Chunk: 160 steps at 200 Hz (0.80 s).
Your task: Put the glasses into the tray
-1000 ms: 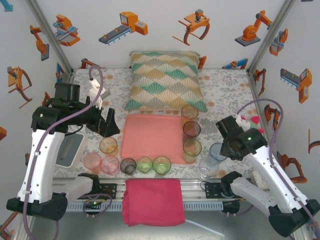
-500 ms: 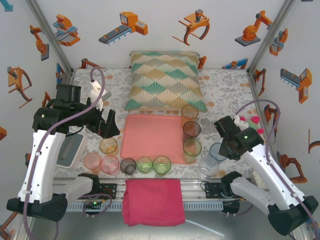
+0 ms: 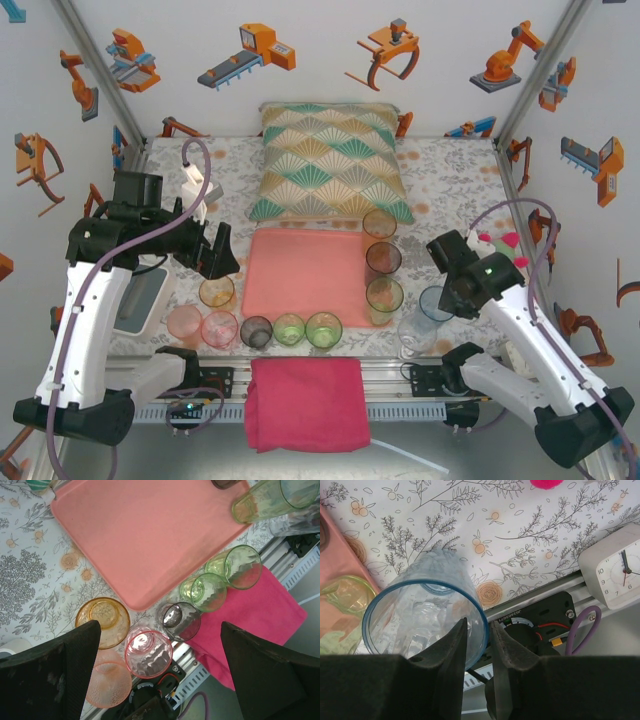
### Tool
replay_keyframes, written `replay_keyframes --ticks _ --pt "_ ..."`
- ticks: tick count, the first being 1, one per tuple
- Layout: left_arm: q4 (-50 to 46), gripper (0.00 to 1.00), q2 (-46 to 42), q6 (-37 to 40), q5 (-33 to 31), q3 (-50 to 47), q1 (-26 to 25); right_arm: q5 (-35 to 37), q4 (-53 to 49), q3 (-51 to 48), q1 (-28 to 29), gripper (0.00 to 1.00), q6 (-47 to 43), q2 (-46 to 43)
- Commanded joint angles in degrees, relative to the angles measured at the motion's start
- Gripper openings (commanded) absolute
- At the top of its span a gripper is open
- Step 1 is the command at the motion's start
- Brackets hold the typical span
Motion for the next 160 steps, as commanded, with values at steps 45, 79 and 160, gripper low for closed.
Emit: replay_keyframes --ticks 45,79,160 --pt "0.74 0.97 -0.88 1.26 0.85 -0.33 -0.39 1.1 -0.21 -0.56 -0.5 0.2 1.08 0.02" --pt "0.84 0.97 -0.91 1.3 0.94 -0.41 -0.39 1.37 -0.29 -0.59 -0.61 0.18 1.29 0.0" --pt "1.16 0.97 -0.97 1.16 1.2 -0.5 -0.45 3.02 -1.02 -0.42 -0.79 0.09 2.41 -0.71"
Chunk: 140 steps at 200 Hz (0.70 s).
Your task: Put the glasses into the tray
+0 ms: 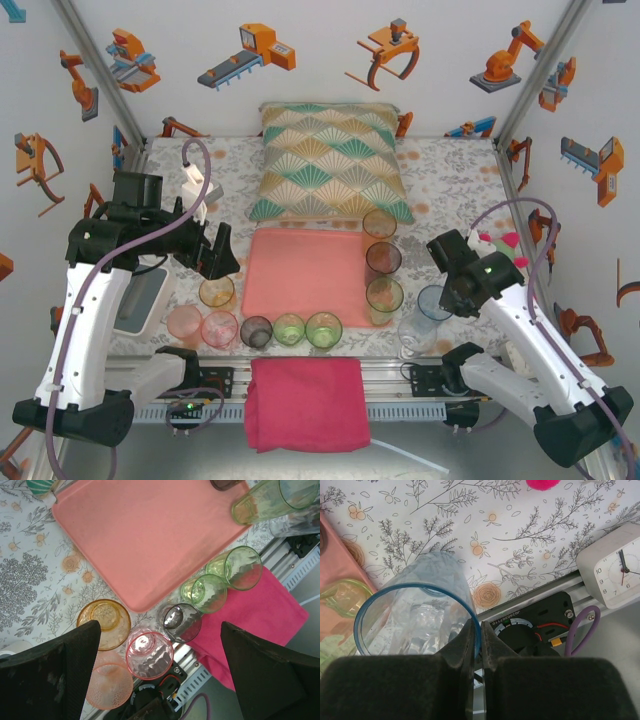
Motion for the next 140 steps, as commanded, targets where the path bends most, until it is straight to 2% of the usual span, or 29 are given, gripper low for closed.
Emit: replay_keyframes --ticks 1,60,140 --pt "0.69 0.97 -0.73 0.98 1.18 -0.49 -0.19 2.42 -1.01 -0.42 -0.42 0.09 1.95 -0.72" --pt "1.21 0.97 -0.57 0.92 1.44 -0.58 -0.21 3.46 -1.26 -0.32 -0.68 0.03 2.73 -1.54" --pt "1.38 0.97 -0.52 0.79 1.79 -0.71 -0.19 4.85 -1.44 0.02 -1.51 0.0 3.43 -2.98"
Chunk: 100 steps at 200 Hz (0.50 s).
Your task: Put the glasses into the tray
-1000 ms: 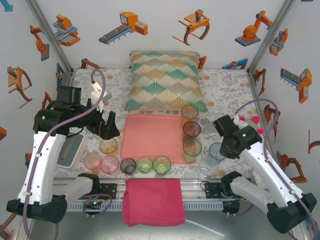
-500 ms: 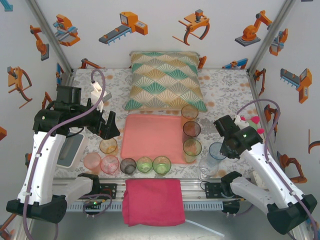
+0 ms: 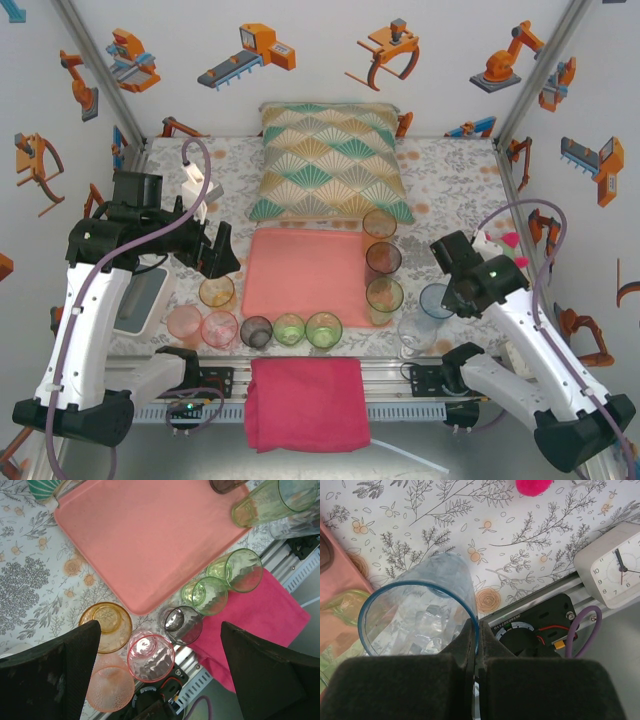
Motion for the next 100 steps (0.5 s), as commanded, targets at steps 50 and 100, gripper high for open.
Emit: replay_keyframes --ticks 50,100 --pt "0.94 0.97 -0.12 0.8 1.92 -0.64 -0.15 3.43 -1.22 0.66 -1.16 0.0 2.07 -2.08" --pt "1.07 0.97 0.09 0.63 2.13 -0.54 -0.17 5.29 -0.52 2.52 -1.14 0.0 1.93 -3.49"
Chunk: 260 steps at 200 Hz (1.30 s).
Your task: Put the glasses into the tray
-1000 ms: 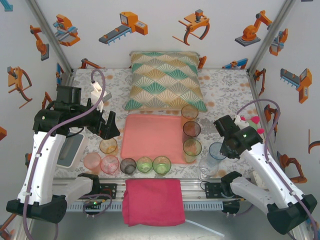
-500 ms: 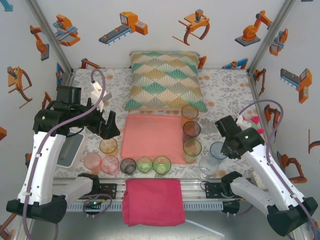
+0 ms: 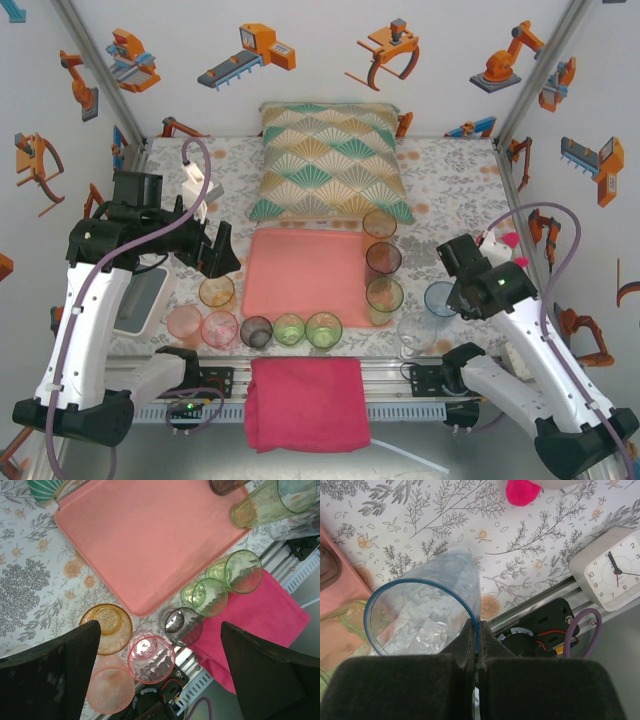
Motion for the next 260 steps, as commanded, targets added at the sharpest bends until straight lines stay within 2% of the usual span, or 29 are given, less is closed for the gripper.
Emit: replay_keyframes --ticks 1,60,192,260 --pt "0.61 0.97 0.12 0.69 1.96 -0.52 -0.2 3.17 -0.31 2.29 -0.43 0.0 1.13 -0.41" --pt "0.72 0.97 0.36 0.51 1.97 0.08 -0.19 4.29 0.19 6.11 -0.48 0.0 -1.53 1.57" --pt "0.68 0.97 1.23 -1.32 -0.07 1.73 -0.23 7.33 2.6 30.18 -0.52 0.0 -15.3 16.03" --pt "0.53 0.97 0.11 -1.93 -1.36 1.31 -0.22 3.29 5.41 40.02 -0.45 0.0 -19.95 22.6"
